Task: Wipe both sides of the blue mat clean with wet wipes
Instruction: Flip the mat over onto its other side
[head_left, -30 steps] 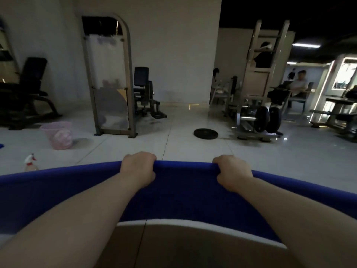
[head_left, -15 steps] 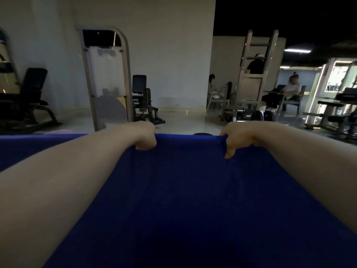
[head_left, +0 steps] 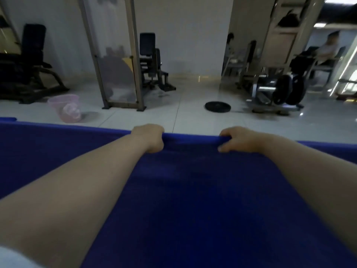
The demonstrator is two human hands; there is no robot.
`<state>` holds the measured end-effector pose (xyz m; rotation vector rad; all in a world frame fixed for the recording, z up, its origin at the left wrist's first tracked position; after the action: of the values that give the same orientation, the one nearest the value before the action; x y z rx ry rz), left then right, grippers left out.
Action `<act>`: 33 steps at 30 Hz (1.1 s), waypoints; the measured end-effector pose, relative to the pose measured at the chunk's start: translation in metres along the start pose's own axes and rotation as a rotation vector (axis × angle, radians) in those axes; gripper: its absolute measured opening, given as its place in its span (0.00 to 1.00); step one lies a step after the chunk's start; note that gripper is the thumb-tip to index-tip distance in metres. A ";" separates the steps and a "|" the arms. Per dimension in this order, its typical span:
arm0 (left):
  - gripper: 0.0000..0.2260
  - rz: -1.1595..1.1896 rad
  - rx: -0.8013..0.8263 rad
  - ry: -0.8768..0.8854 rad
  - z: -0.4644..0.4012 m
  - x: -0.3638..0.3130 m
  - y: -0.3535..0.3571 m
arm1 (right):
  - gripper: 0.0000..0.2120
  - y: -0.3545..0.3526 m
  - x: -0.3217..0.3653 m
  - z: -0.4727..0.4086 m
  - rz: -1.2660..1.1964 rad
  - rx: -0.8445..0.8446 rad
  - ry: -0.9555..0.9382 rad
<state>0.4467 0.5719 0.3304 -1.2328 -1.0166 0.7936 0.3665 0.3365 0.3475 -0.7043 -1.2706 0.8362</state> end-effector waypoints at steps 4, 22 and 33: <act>0.11 -0.077 -0.248 0.000 -0.025 -0.009 0.029 | 0.23 0.017 -0.024 -0.036 0.183 -0.283 -0.102; 0.35 0.090 -0.144 0.082 -0.158 -0.009 0.175 | 0.22 0.096 -0.099 -0.209 0.392 -0.391 0.060; 0.37 0.183 0.023 0.105 -0.206 -0.018 0.351 | 0.25 0.199 -0.200 -0.330 0.465 -0.208 0.251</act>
<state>0.6466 0.5436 -0.0234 -1.3474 -0.8154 0.8698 0.6453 0.2726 0.0204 -1.2630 -0.9860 0.9598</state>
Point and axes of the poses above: each hand's wrist, its own z-axis away from the middle knuckle, its own y-axis out of the palm, x = y × z, the point moved 2 cm from there along -z, towards the middle knuckle, and after that the axes turned 11 degrees about -z, right-handed, at the moved point
